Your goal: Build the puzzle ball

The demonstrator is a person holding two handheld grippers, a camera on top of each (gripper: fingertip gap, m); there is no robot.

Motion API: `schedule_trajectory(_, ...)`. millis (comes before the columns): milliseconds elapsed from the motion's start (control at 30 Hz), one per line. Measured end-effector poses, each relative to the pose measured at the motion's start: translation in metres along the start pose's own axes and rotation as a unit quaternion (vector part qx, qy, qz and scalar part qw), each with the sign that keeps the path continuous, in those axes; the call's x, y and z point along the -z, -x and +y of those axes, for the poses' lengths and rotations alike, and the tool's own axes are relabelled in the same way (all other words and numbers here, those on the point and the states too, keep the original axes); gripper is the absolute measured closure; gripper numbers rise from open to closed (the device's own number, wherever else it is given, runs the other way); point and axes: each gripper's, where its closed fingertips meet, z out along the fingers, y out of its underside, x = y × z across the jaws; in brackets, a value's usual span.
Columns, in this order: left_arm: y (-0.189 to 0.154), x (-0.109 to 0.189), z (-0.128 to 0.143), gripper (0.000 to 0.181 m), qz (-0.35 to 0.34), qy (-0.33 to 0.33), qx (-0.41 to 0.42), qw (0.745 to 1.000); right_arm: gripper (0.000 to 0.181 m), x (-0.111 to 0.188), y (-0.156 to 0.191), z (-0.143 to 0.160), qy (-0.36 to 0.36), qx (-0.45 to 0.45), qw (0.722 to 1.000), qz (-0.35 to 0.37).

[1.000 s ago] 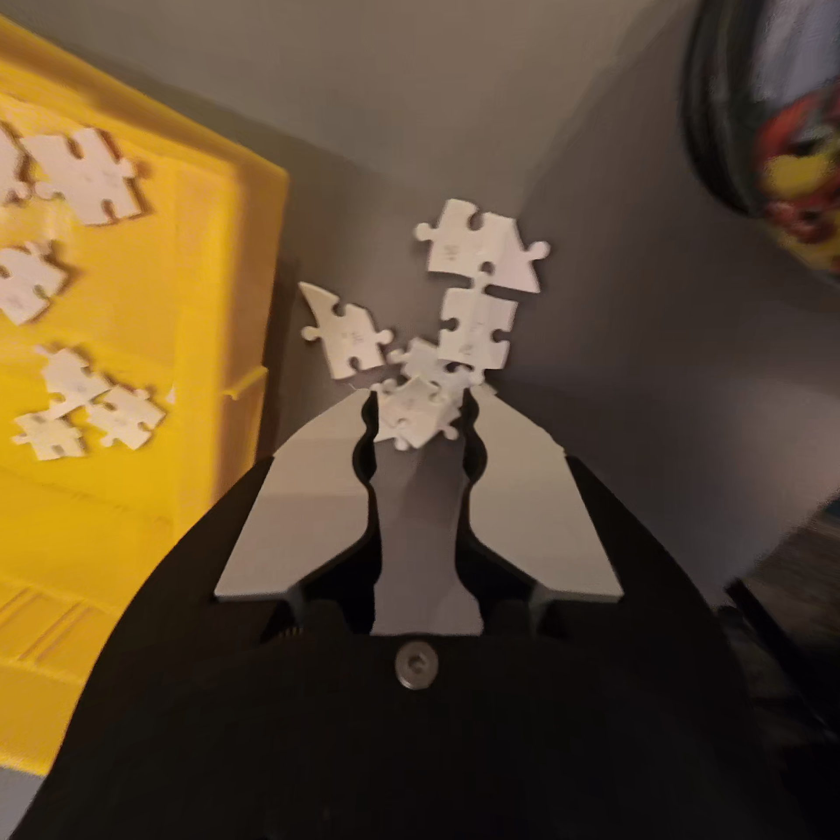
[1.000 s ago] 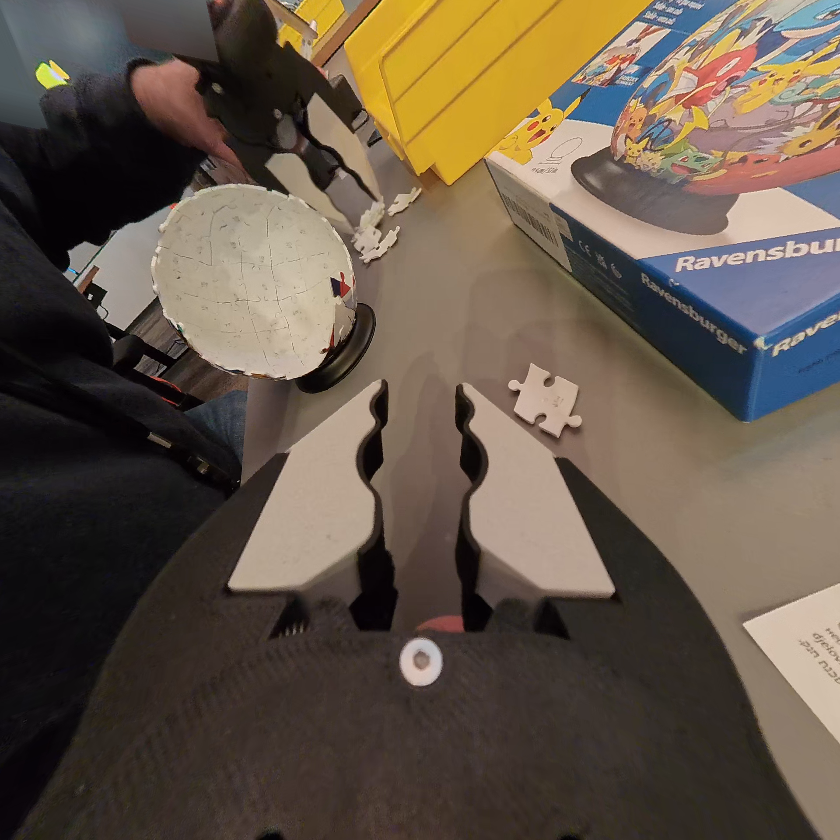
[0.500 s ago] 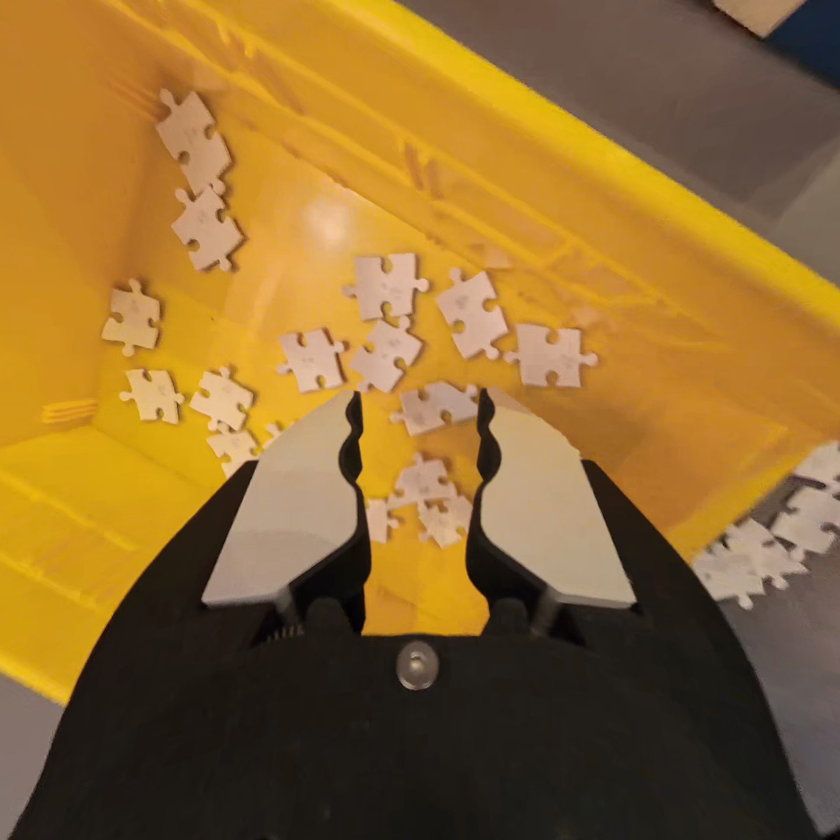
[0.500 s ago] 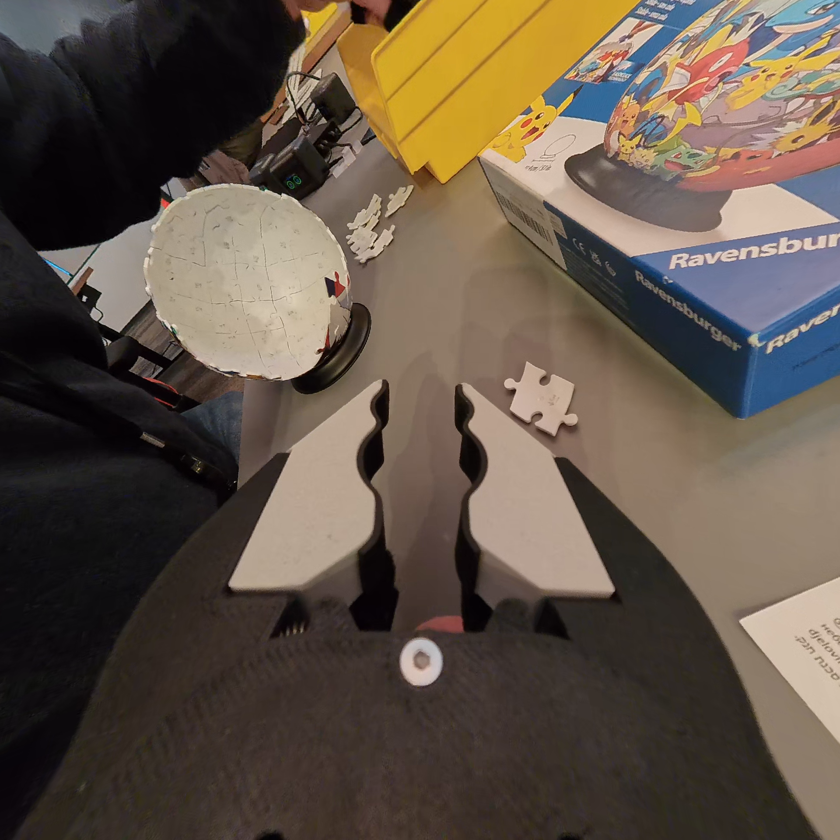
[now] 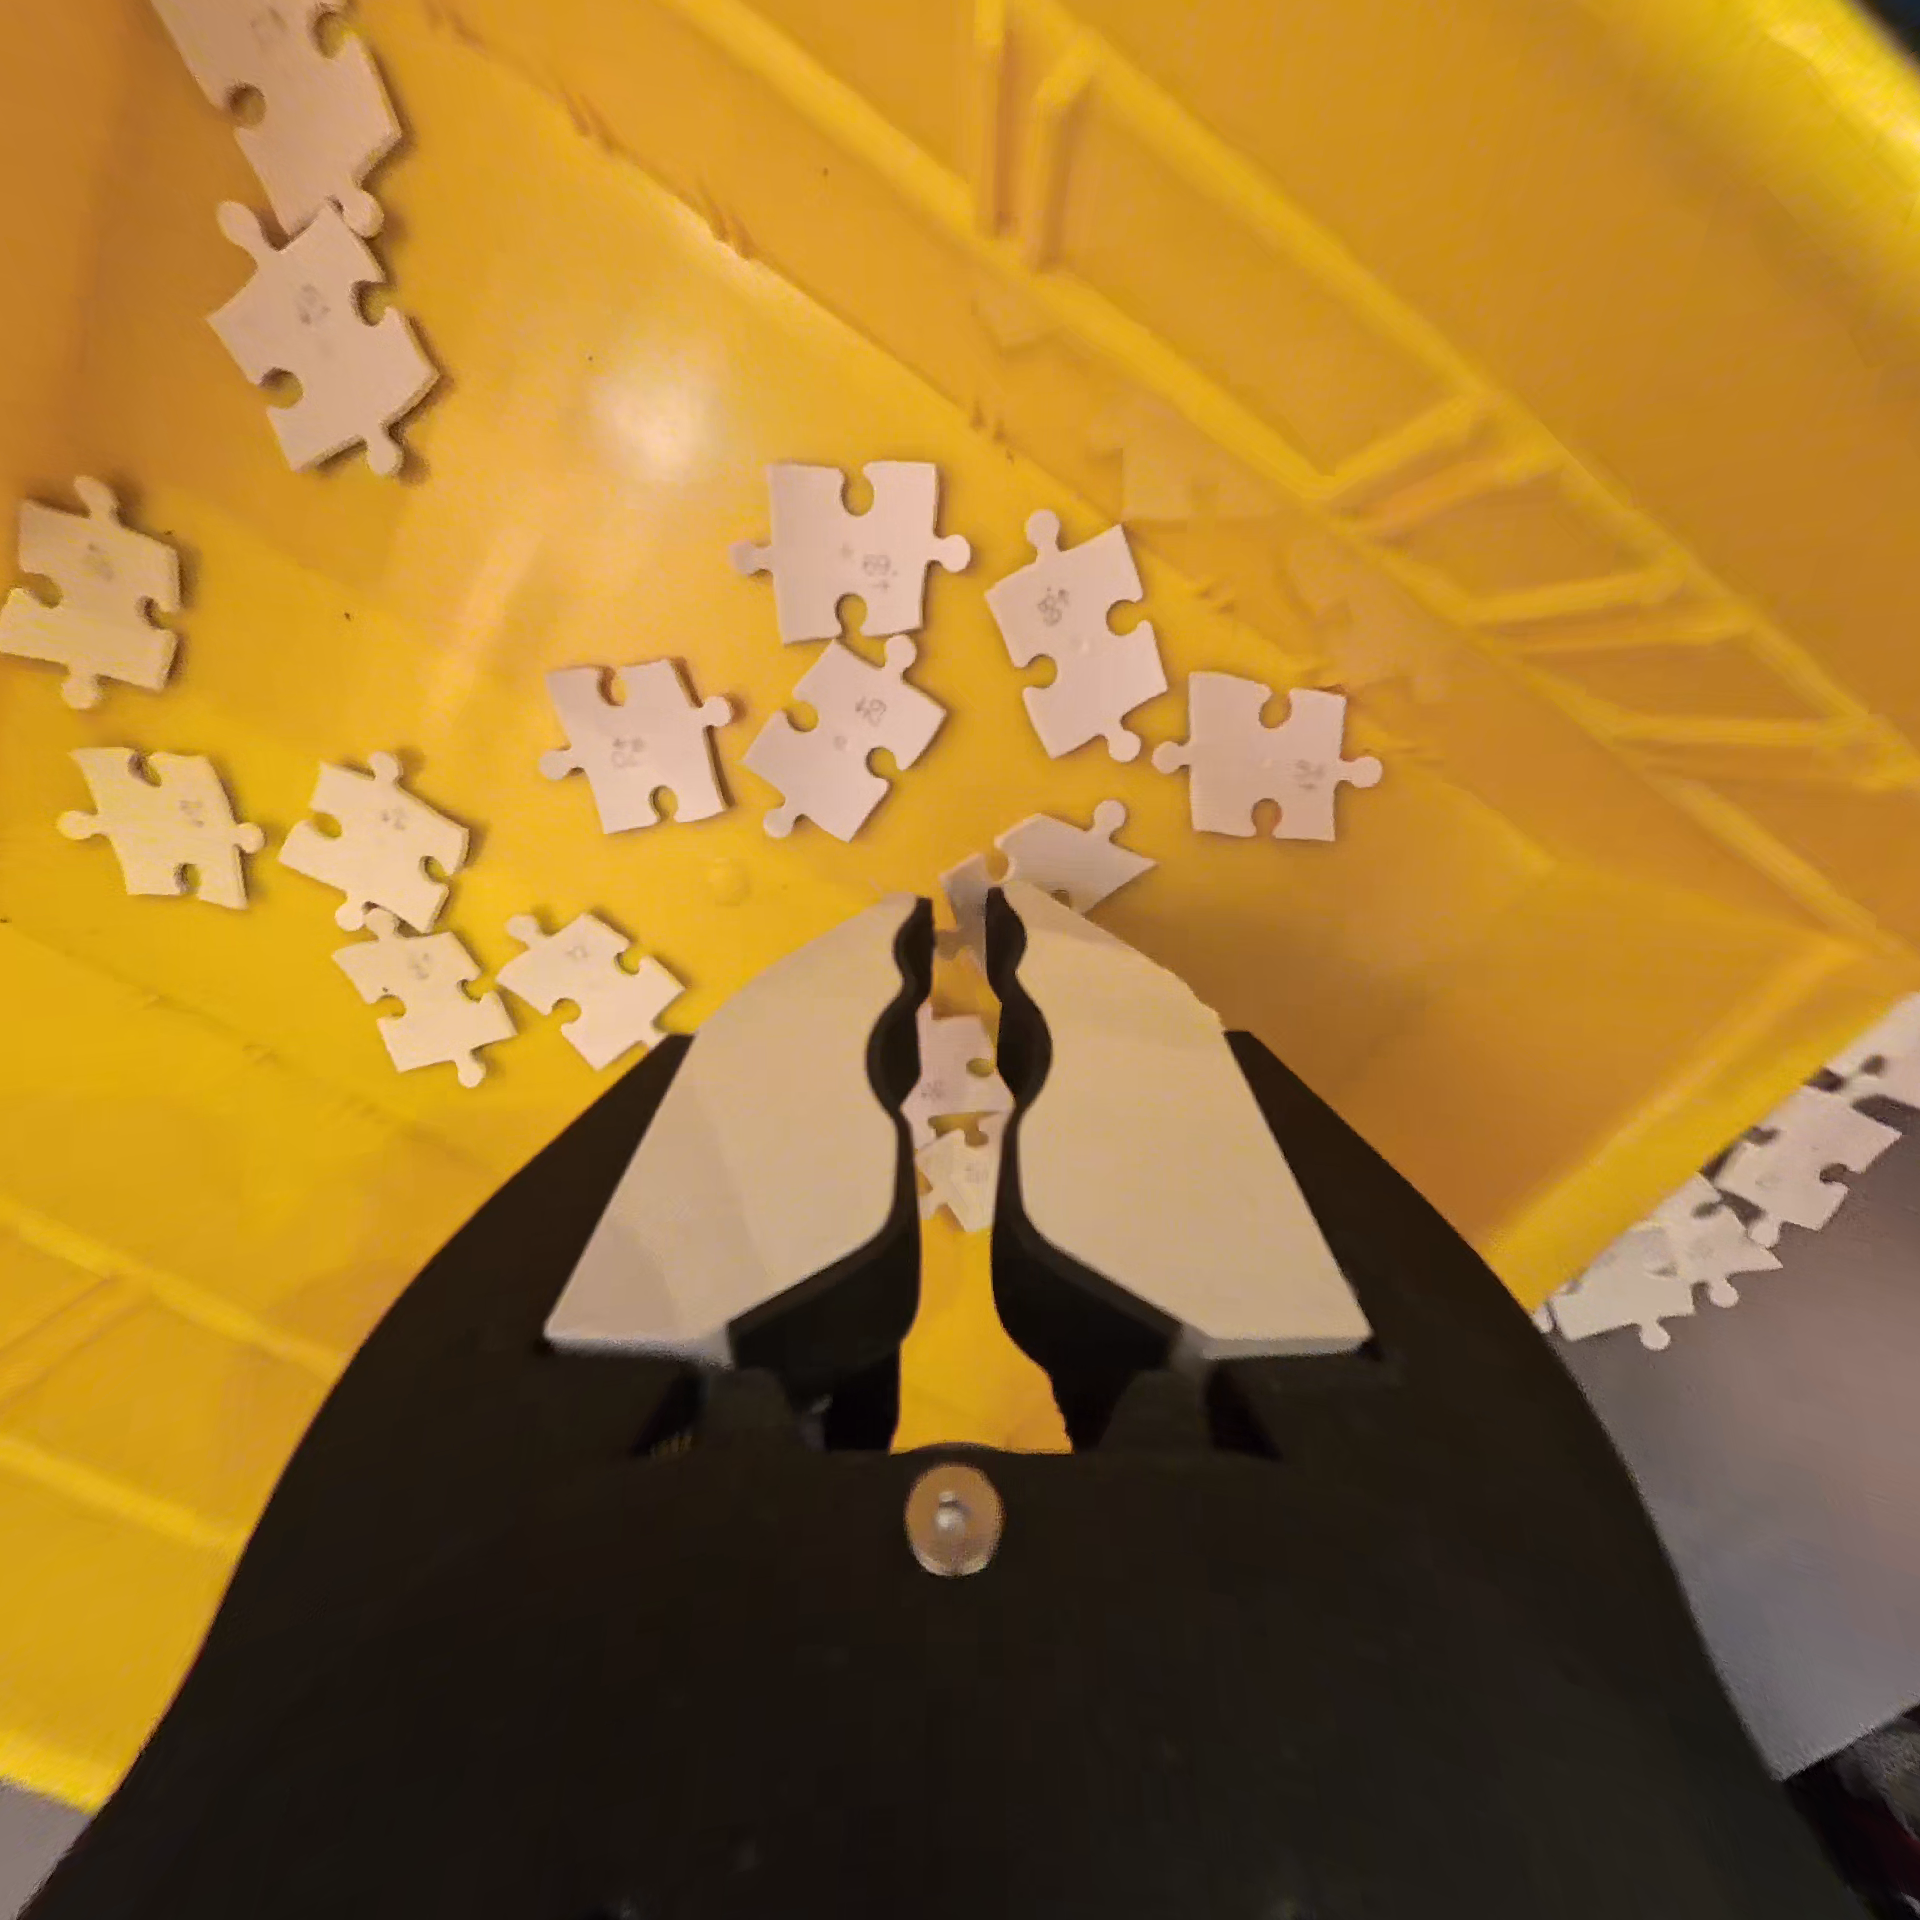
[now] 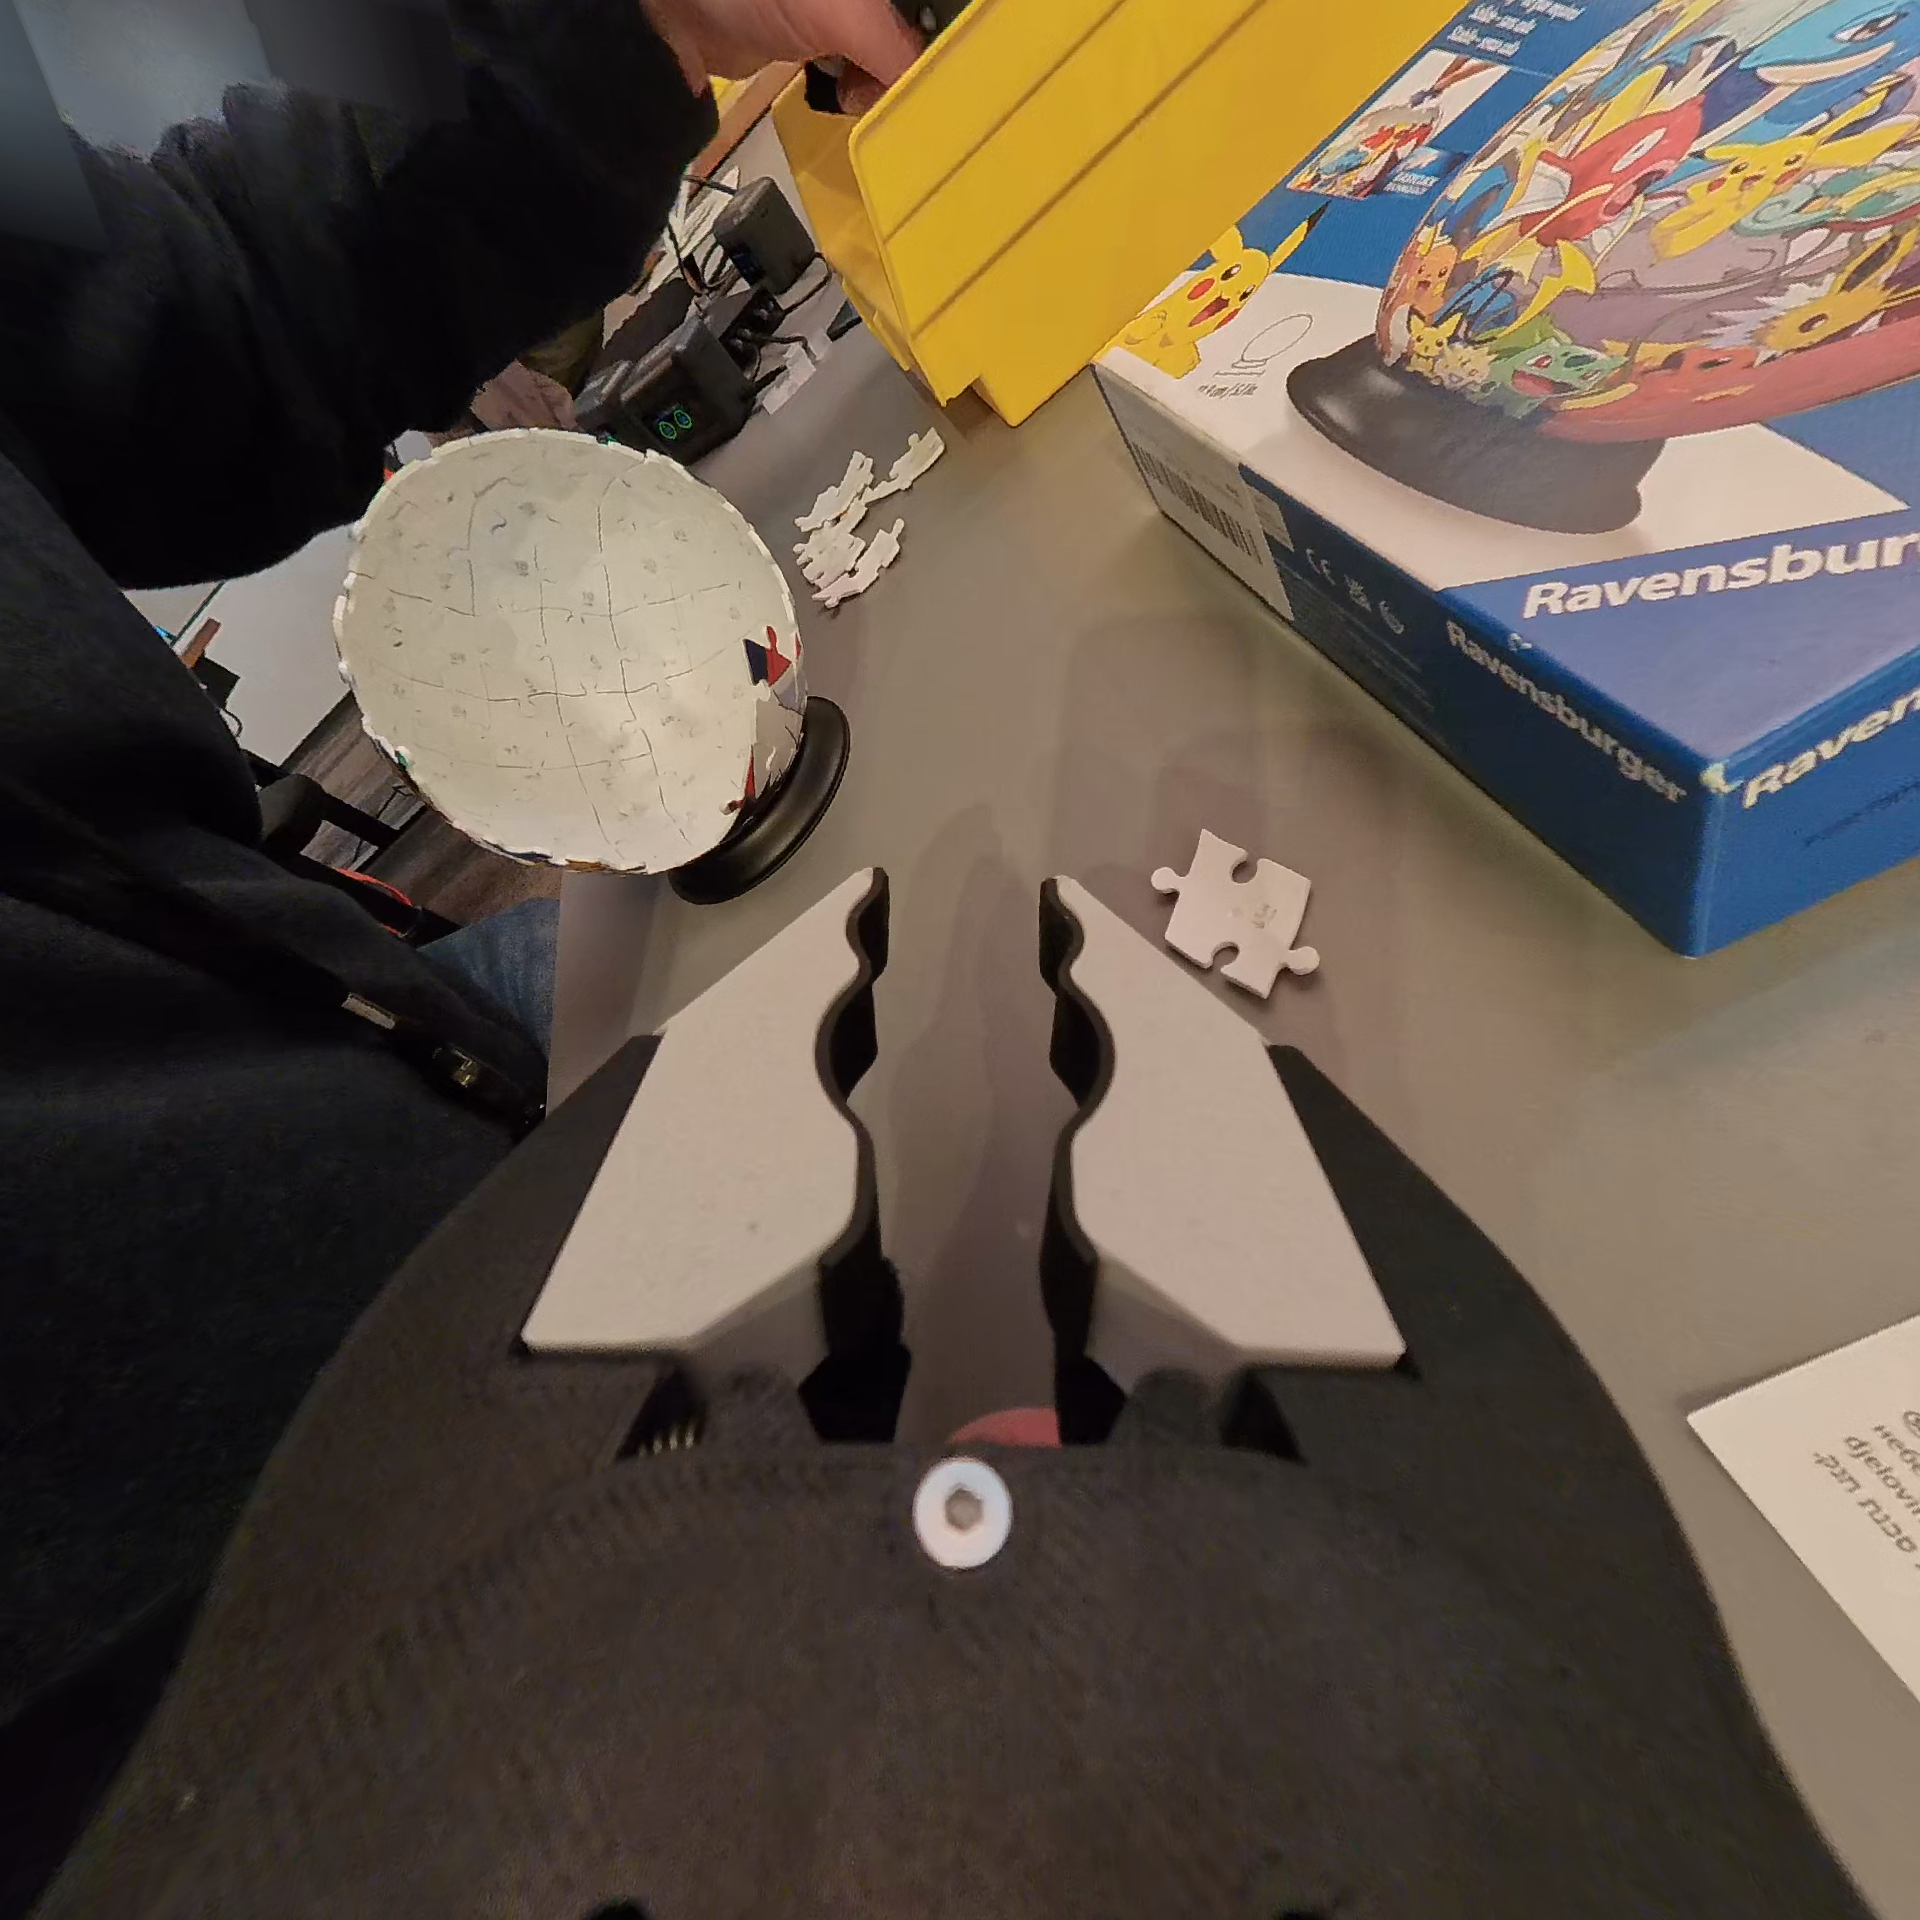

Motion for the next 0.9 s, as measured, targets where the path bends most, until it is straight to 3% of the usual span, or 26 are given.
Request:
schedule_trajectory(167, -0.010, 0.024, -0.004, 0.180, 0.002, -0.041, -0.012, 0.999, 0.154, 0.000, 0.000, 0.000, 0.001, -0.001, 1.000, 0.001)
schedule_trajectory(300, -0.028, 0.063, -0.008, 0.180, 0.008, -0.099, -0.008, 0.995, 0.154, 0.000, -0.001, 0.000, 0.001, -0.001, 1.000, 0.004)
schedule_trajectory(433, -0.078, 0.099, 0.006, 0.180, 0.044, -0.142, -0.003, 0.989, 0.154, -0.001, -0.002, 0.001, 0.005, -0.003, 1.000, 0.006)
schedule_trajectory(500, -0.100, 0.095, 0.020, 0.180, 0.037, -0.137, 0.000, 0.990, 0.154, -0.002, -0.002, 0.002, 0.010, -0.002, 1.000, 0.008)
schedule_trajectory(567, -0.125, 0.080, 0.032, 0.180, 0.070, -0.140, 0.017, 0.987, 0.154, -0.003, -0.003, 0.003, 0.012, -0.003, 1.000, 0.010)
schedule_trajectory(667, -0.133, 0.048, 0.056, 0.179, 0.064, -0.109, 0.030, 0.992, 0.155, -0.004, -0.004, 0.004, 0.015, -0.003, 1.000, 0.015)
schedule_trajectory(767, -0.136, 0.032, 0.064, 0.153, 0.069, -0.100, 0.042, 0.992, 0.155, -0.004, -0.005, 0.004, 0.016, -0.003, 1.000, 0.019)
schedule_trajectory(900, -0.128, 0.057, 0.048, 0.146, 0.033, -0.132, 0.015, 0.991, 0.155, -0.004, -0.006, 0.005, 0.019, -0.005, 1.000, 0.020)
